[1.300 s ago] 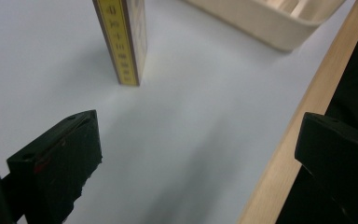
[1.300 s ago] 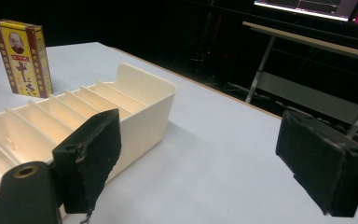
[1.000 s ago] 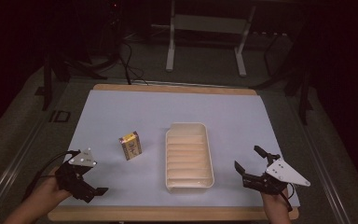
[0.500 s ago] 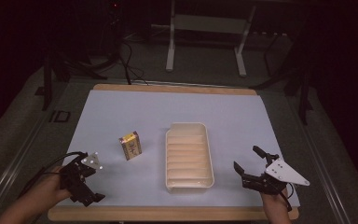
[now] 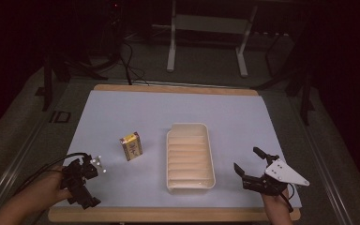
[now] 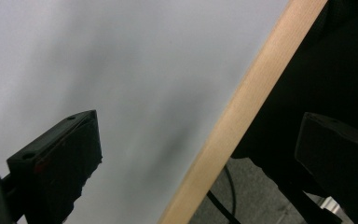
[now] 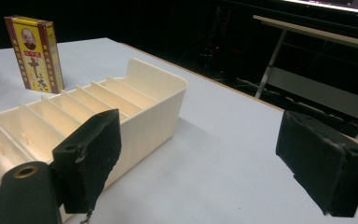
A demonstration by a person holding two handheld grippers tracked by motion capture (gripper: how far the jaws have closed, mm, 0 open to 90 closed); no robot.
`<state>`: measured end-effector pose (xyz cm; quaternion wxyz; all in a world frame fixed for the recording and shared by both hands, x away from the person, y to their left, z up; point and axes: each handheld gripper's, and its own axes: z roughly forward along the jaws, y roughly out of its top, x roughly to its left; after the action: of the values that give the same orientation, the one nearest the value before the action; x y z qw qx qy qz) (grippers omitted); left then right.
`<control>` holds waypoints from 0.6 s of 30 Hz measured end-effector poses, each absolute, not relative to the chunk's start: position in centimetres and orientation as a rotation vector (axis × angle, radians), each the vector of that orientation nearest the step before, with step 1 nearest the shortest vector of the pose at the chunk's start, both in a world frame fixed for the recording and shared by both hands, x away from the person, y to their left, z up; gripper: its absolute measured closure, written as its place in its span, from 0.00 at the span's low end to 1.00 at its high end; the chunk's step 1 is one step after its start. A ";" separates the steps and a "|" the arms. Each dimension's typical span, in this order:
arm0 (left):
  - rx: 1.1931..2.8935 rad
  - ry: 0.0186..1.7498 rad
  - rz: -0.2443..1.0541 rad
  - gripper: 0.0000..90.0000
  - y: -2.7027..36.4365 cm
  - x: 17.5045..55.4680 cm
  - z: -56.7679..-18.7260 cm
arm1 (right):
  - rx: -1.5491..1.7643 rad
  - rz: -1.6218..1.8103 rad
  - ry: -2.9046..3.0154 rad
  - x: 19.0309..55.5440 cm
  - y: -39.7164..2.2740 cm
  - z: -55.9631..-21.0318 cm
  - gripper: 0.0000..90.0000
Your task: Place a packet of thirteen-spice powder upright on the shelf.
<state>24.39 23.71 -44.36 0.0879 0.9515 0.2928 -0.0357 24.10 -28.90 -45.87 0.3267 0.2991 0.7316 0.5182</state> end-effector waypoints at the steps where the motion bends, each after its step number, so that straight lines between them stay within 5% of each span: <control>1: 2.819 0.896 -0.152 0.01 23.7 24.5 -44.3 | 0.781 1.356 1.917 24.1 -28.9 -45.9 0.16; 18: 2.916 0.936 -0.197 0.01 23.0 25.7 -43.9 | 0.773 1.352 1.934 24.1 -28.7 -45.9 0.16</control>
<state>25.66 23.03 -43.92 0.0362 0.9496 0.3047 -0.0643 24.07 -28.71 -45.87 0.3232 0.2947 0.7371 0.5151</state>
